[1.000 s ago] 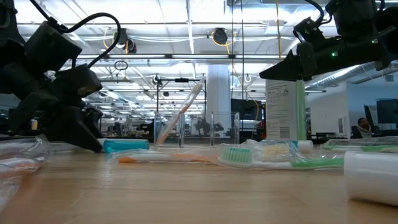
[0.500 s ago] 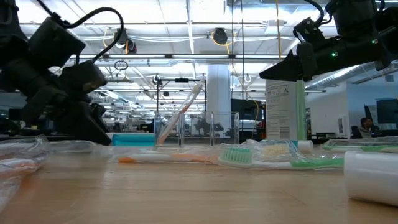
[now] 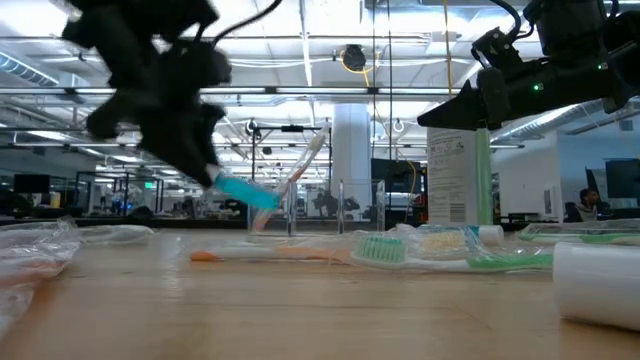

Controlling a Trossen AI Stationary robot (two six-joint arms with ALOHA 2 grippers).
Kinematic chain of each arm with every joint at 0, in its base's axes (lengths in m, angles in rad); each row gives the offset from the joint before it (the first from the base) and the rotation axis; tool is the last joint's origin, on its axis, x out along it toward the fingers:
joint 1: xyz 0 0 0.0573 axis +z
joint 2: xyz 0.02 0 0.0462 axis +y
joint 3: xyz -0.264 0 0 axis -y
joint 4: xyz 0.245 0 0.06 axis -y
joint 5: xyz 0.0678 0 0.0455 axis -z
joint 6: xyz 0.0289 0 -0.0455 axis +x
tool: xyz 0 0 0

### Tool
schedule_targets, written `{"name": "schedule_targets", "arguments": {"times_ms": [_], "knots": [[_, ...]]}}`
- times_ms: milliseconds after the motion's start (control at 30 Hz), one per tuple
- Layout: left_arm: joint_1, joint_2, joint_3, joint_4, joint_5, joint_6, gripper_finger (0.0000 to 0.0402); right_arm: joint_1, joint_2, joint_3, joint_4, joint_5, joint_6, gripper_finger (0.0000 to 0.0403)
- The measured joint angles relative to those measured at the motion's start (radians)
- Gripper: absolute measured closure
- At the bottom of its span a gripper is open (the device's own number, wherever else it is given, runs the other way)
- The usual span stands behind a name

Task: Pick & Place toothbrushing station
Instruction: Put the left mouthwash into the transparent organizer

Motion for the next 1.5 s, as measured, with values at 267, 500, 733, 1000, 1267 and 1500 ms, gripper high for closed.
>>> {"name": "schedule_targets", "arguments": {"times_ms": [267, 500, 733, 1000, 1267, 1500], "knots": [[0.000, 0.012, 0.296, -0.282, -0.028, 0.181, 0.0287, 0.000, 0.000, 0.000, 0.000, 0.000, 0.000, 0.0264], [0.007, 0.063, 0.397, -0.312, -0.188, 0.321, 0.0296, 0.000, 0.000, 0.000, 0.000, 0.000, -0.003, 0.0264], [0.029, 0.210, 0.437, -0.274, -0.320, 0.740, 0.0310, 0.000, 0.000, -0.001, 0.004, 0.000, -0.003, 0.0264], [0.028, 0.333, 0.444, -0.208, -0.613, 1.182, 0.0292, 0.000, 0.000, -0.001, 0.000, 0.000, -0.021, 0.0264], [0.024, 0.338, 0.444, -0.127, -0.623, 1.443, 0.0301, 0.000, 0.000, -0.001, 0.000, 0.000, -0.026, 0.0264], [0.065, 0.338, 0.444, -0.090, -0.474, 1.611, 0.0285, 0.000, 0.000, -0.001, 0.000, 0.000, -0.026, 0.0264]]}}
